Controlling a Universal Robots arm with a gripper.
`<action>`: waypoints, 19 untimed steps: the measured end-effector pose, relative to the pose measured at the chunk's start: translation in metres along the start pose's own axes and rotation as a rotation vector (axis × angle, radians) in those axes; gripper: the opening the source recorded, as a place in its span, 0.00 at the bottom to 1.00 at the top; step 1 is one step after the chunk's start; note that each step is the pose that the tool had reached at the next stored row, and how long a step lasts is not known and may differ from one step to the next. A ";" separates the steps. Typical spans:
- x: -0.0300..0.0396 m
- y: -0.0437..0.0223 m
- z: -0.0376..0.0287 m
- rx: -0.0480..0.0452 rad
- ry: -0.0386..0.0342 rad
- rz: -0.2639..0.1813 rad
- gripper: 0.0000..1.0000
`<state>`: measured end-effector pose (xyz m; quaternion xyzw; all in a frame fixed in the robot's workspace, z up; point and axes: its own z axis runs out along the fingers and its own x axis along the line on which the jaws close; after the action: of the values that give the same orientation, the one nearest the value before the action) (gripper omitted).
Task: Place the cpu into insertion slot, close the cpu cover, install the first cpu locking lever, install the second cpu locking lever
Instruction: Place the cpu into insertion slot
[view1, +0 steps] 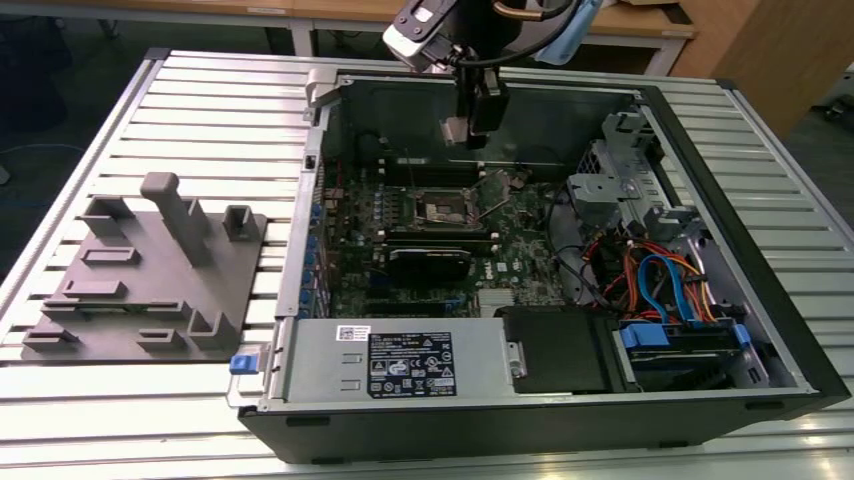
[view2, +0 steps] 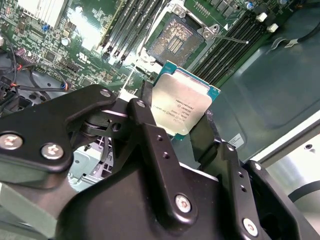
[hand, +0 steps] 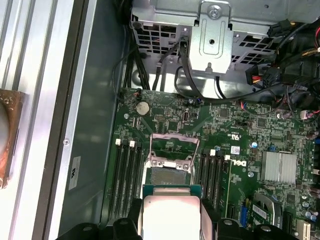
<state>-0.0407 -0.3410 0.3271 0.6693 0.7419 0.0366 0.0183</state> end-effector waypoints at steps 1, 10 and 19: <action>0.0000 0.0000 0.0000 0.0000 0.0000 0.000 0.54; 0.0002 0.0000 0.0006 -0.0003 -0.0005 0.008 0.54; 0.0004 -0.0012 0.0154 -0.0010 -0.0041 0.052 0.54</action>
<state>-0.0407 -0.3403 0.3116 0.6886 0.7240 0.0361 0.0191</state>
